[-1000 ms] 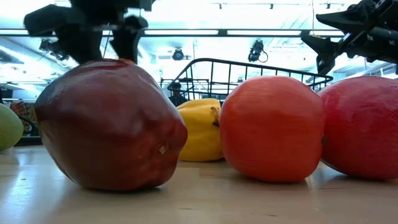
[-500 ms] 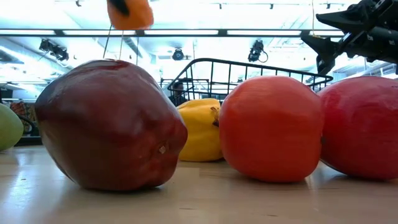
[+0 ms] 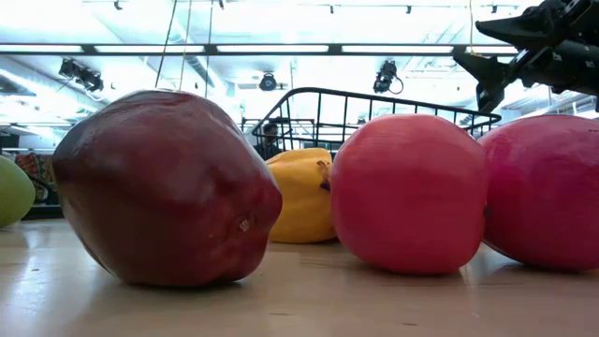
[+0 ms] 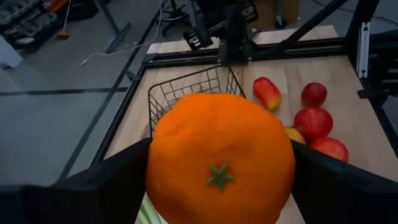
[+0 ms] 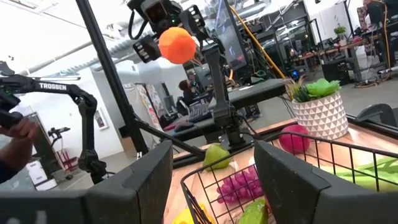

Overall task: Build produce basket
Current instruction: Put the orange into the black wire basket

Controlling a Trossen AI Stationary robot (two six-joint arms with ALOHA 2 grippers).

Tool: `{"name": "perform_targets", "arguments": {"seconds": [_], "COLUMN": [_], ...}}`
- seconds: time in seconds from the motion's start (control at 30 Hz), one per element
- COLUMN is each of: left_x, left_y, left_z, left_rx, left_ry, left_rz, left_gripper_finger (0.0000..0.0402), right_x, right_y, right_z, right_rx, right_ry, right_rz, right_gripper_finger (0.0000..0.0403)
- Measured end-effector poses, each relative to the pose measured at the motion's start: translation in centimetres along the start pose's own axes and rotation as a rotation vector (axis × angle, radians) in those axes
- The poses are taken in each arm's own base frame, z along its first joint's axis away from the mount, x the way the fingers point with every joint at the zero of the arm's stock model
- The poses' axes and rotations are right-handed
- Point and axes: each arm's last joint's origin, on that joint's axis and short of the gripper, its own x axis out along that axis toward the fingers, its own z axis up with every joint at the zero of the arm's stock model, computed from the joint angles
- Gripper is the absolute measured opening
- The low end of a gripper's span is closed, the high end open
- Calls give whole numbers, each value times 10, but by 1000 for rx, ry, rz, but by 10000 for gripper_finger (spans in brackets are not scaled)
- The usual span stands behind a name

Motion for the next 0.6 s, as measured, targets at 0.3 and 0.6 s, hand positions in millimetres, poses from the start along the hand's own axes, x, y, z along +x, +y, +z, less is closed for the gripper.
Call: {"name": "perform_targets", "arguments": {"seconds": [0.3,0.6], "left_x": [3,10], "left_y": [-2,-8], "left_z": [0,0], "left_rx": [29,68], "left_ry": [7,6], "left_rz": [0,0], "left_gripper_finger": [336,337], "right_x": [0,0], "right_y": [0,0], "right_z": [0,0], "right_rx": [0,0], "right_ry": [-1,-1], "right_rz": [0,0], "right_gripper_finger": [231,231]}}
